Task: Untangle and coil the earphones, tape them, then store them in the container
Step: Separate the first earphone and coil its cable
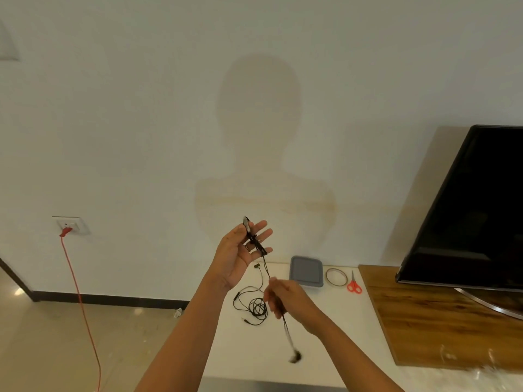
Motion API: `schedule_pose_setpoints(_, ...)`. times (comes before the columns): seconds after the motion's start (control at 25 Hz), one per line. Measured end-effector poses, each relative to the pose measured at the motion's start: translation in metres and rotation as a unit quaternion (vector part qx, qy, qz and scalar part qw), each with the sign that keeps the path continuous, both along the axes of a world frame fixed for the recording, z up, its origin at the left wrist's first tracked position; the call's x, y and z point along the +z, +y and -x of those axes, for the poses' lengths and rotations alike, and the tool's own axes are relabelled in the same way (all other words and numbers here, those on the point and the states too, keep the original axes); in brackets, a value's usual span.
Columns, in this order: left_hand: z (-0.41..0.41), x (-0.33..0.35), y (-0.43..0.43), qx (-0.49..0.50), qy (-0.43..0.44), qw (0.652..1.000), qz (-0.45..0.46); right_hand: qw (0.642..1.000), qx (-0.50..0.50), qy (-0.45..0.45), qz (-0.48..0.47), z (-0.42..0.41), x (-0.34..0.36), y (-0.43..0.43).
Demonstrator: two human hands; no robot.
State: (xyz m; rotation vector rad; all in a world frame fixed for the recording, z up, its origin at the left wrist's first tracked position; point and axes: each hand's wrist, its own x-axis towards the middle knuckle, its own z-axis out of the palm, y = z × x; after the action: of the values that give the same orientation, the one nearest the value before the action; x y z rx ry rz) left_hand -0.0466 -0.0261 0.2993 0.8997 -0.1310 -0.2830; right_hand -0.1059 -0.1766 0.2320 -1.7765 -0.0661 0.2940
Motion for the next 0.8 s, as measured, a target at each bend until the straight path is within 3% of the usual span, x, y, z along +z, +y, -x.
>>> schedule_pose_setpoints(0.12, -0.005, -0.004, 0.004, 0.012, -0.031, 0.991, -0.13, 0.991, 0.028, -0.079, 0.105, 0.017, 0.013, 0.0)
schedule_pose_setpoints(0.24, -0.001, -0.015, 0.004, -0.044, -0.064, 0.958, -0.276, 0.954, 0.021, -0.191, 0.229, 0.015, 0.05, -0.004)
schedule_pose_setpoints(0.4, 0.01, -0.018, -0.002, -0.136, -0.054, 0.946, -0.29, 0.909, 0.002, -0.261, 0.323, -0.014, 0.09, -0.017)
schedule_pose_setpoints(0.48, 0.015, -0.014, -0.007, -0.155, -0.04, 0.942, -0.295, 0.923, 0.005, -0.254, 0.288, -0.028, 0.097, -0.021)
schedule_pose_setpoints(0.56, 0.018, -0.013, -0.009, -0.16, -0.031, 0.943, -0.288, 0.958, -0.006, -0.212, 0.191, -0.04, 0.096, -0.027)
schedule_pose_setpoints(0.68, 0.021, -0.013, -0.01, -0.156, 0.0, 0.963, -0.219, 0.987, -0.019, -0.151, 0.049, -0.05, 0.083, -0.034)
schedule_pose_setpoints(0.8, 0.025, -0.016, -0.012, -0.148, 0.041, 0.98, -0.127, 0.993, -0.046, -0.075, -0.081, -0.048, 0.062, -0.032)
